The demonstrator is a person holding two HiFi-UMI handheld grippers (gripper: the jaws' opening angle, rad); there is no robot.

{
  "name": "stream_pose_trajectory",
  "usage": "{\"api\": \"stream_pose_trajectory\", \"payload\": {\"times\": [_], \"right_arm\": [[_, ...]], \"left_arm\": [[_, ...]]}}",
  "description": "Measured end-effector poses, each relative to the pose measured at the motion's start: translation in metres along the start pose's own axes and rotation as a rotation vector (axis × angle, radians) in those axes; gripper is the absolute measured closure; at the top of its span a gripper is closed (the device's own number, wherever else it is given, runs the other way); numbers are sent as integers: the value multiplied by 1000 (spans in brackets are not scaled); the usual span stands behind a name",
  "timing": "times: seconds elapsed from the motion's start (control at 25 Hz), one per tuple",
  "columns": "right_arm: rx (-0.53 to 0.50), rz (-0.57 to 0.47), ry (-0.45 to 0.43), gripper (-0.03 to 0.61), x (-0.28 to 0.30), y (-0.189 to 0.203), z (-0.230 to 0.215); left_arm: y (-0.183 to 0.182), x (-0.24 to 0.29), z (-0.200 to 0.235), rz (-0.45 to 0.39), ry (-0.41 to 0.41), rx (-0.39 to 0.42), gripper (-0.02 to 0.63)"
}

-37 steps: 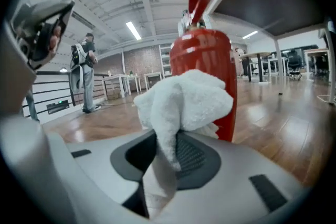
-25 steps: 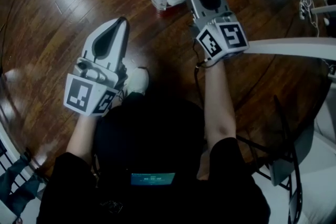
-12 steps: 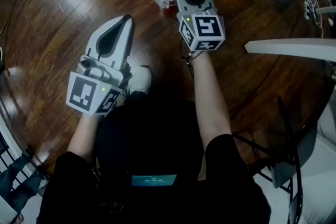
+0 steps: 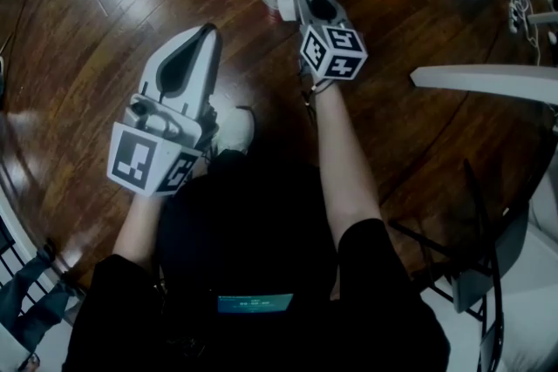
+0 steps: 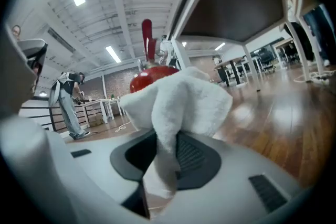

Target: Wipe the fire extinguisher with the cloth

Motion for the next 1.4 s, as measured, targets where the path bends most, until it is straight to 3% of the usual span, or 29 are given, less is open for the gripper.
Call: {"api": "stream_pose_trajectory", "payload": {"times": [0.28, 0.52, 0.72, 1.08, 1.4], "right_arm": [[27, 235, 39, 459, 22, 72, -12], [2, 258, 35, 459, 21, 70, -15], [28, 143, 6, 459, 2, 35, -24], [107, -167, -34, 457, -38, -78, -57], [55, -244, -110, 457, -38, -140, -38]], "left_arm": [[-1, -4, 1, -1, -3, 1, 614], [-1, -3, 2, -5, 1, -3, 614], [-1, 0, 0, -7, 9, -4, 614], [-1, 2, -3, -10, 22, -4, 614], [2, 6, -3, -6, 33, -11, 614]]}}
Point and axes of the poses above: the fingertips, and each gripper's own axes: x forward along the fingers, z to its left, y out of its underside, the point moved 6 cm from there along -x, backward along the fingers, and after that the axes turned 1 degree about -z, right-handed, at the moved point
